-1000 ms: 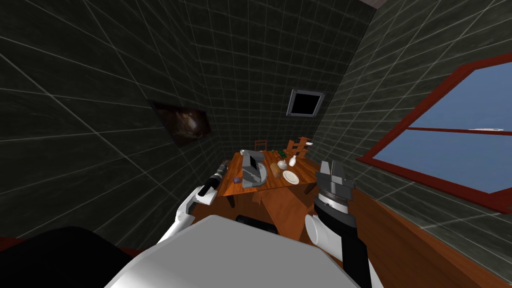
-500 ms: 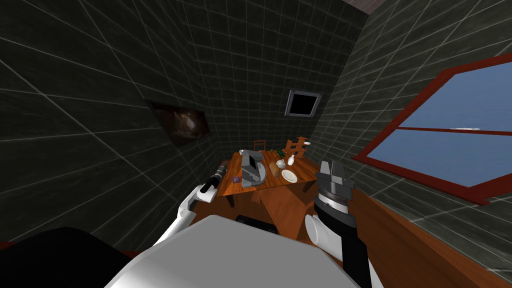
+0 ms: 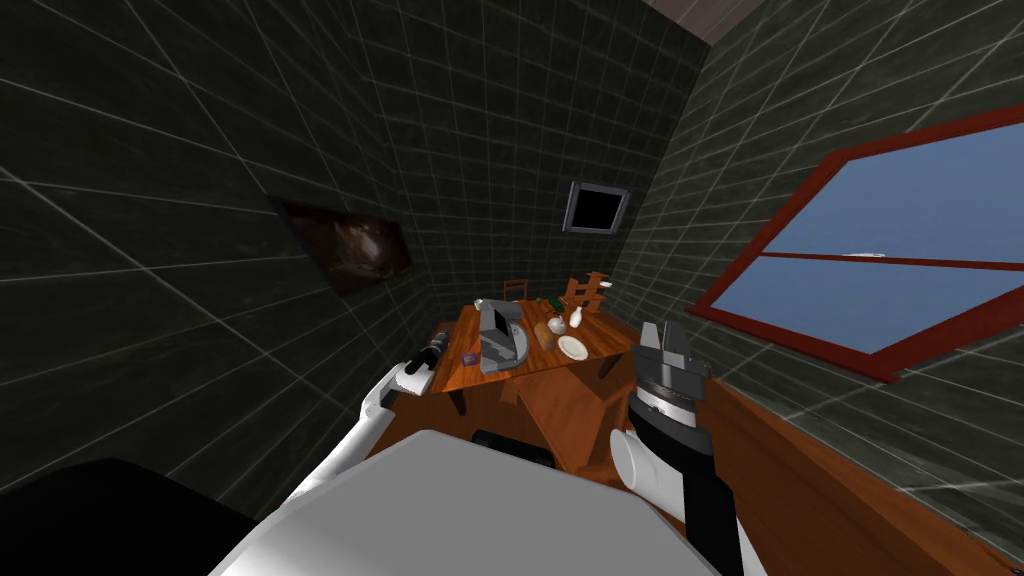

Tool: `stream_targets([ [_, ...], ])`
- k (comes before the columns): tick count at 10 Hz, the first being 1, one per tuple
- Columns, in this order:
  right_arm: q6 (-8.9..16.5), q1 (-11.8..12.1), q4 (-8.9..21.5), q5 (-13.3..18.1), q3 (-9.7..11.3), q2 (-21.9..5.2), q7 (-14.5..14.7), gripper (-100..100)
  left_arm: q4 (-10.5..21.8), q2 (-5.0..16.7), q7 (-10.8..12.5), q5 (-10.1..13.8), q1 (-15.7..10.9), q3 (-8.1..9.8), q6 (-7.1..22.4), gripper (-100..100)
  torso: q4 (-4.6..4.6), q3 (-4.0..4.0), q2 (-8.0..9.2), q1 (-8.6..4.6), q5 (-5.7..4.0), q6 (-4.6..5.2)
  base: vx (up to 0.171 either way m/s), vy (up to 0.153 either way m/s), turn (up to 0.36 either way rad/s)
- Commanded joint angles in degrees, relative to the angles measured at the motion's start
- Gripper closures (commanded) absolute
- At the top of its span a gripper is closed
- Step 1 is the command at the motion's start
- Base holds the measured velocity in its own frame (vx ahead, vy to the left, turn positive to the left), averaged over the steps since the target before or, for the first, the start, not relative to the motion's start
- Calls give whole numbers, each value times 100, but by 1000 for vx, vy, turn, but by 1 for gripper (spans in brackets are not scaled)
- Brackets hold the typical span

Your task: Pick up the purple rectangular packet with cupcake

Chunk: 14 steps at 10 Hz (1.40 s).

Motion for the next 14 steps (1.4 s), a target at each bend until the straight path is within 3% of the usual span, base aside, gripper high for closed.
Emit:
stream_targets([
  [1,0,0,0,0,0,0,0,0,114,8,74,-3,-23,17,279,-100,0,0,0,0,0,0,-21,1,-53],
  [4,0,1,0,0,0,0,0,0,621,169,321,81,-322,95,762,-100,0,-1,-2,3,1,-3,-21,4,-97],
  [6,0,1,0,0,-1,0,0,0,621,169,321,81,-322,95,956,-100,-1,-2,-4,3,1,-3,-10,5,-27],
  [7,0,1,0,0,-1,0,0,0,880,239,432,130,-471,135,1172,-100,-1,-3,-6,2,1,-4,-9,2,-142],
  [8,0,0,0,0,0,0,0,0,880,239,432,130,-471,135,1277,-100,-1,-4,-7,2,1,0,-11,7,-76],
  [9,0,1,0,0,-1,0,0,0,1142,302,533,183,-620,176,1449,-100,-1,-3,-5,3,1,-4,-15,9,-158],
  [10,0,0,0,0,0,0,0,0,1142,302,533,183,-620,176,1585,-100,-1,-3,-5,4,1,0,-12,14,-64],
  [11,0,1,0,0,-1,0,0,0,1384,358,624,240,-768,217,1755,-100,-1,-2,-4,6,1,-5,-6,20,-100],
  [14,0,1,0,0,-1,-1,0,0,1676,407,704,300,-914,259,2157,-100,-2,-6,-11,12,2,-2,1,24,-99],
])
